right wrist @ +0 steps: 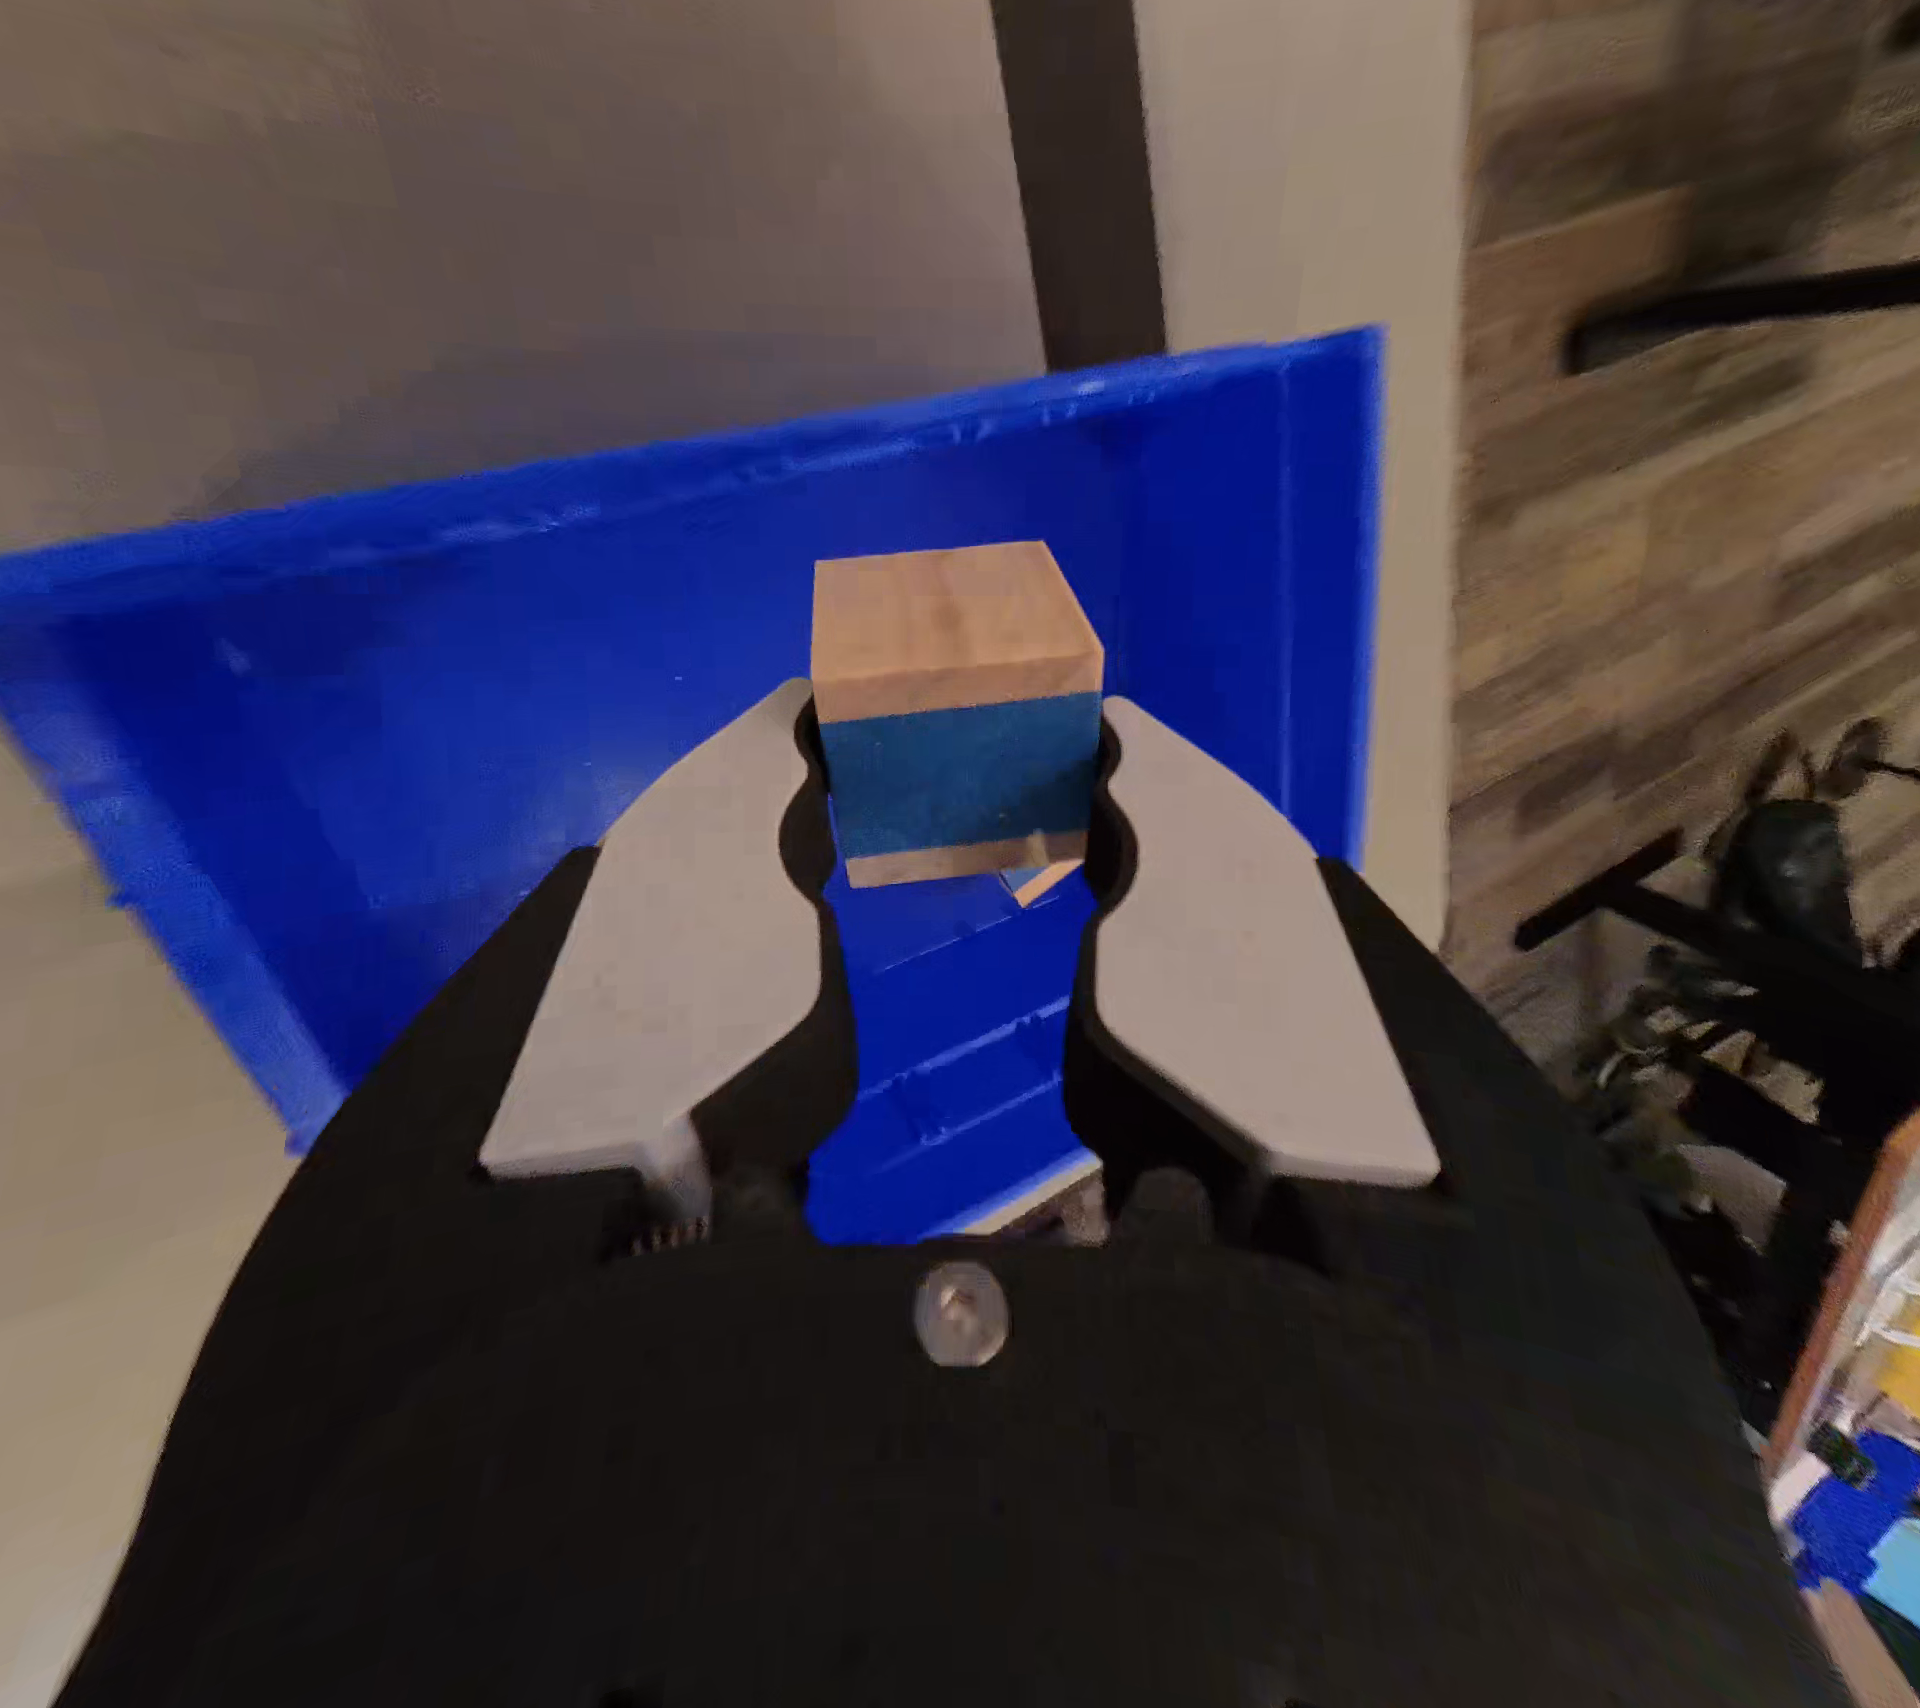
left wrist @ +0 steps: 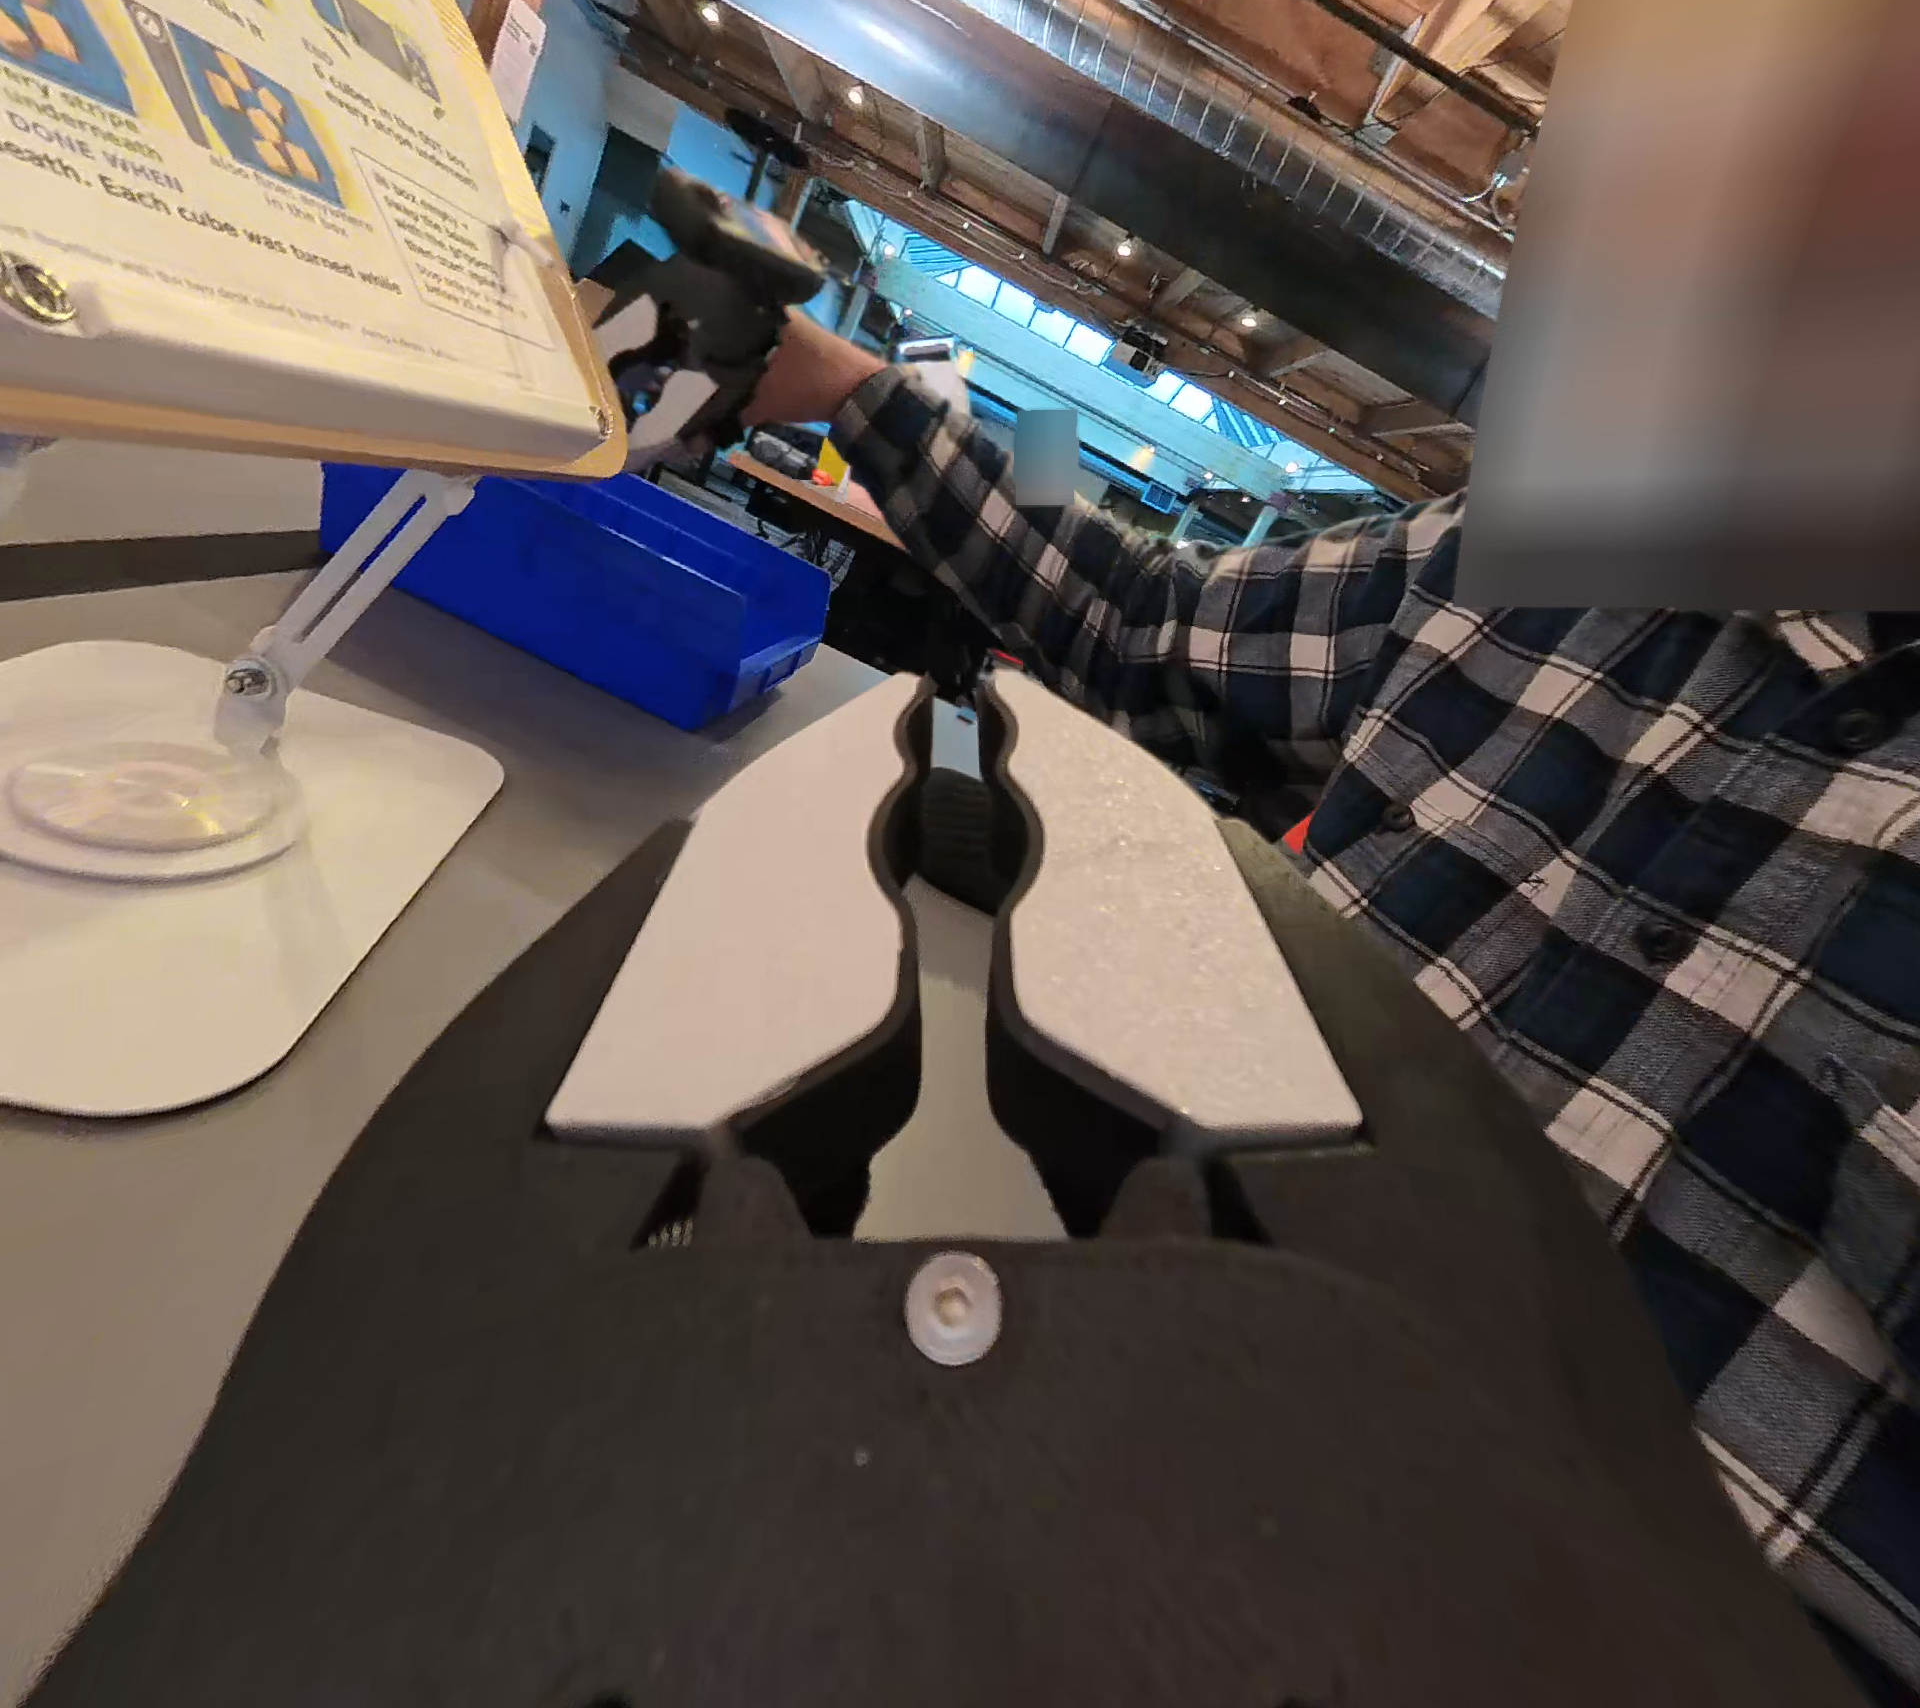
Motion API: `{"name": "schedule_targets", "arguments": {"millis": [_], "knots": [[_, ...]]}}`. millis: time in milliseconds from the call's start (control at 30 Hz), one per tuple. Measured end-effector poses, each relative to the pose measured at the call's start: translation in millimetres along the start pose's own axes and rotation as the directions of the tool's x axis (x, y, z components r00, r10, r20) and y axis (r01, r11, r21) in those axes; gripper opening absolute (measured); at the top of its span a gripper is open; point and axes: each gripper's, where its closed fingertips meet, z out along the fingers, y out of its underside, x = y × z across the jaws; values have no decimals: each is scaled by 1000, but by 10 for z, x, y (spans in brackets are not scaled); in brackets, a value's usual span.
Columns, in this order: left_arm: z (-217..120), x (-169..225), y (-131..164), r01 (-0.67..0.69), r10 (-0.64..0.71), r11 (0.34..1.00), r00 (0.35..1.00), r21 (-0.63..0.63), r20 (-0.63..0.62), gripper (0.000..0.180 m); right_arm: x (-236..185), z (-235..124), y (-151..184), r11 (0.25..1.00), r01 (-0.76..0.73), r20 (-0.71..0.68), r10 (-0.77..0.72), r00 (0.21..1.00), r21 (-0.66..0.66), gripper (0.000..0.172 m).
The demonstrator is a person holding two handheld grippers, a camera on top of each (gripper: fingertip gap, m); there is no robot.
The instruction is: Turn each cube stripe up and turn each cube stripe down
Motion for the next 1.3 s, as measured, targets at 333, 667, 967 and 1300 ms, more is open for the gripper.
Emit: {"name": "schedule_targets", "arguments": {"millis": [333,667,967,1300], "knots": [[-275,2,-14,-4,5,1000,996,-20,90,11,-5,1160,427,968,55,215,-1,977,-245,47],[-856,-413,-478,-207,339,926,825,-316,453,37,209,356,72,998,-47,18,48,999,-42,61],[-1991,-1483,-625,-26,762,337,594,-941,256,47,-741,-381,-407,982,155,-76,-147,986,110,54],[-2521,-2435,-477,159,729,-109,684,-981,30,59,-1336,-436,-771,953,240,-24,-240,970,185,51]]}}
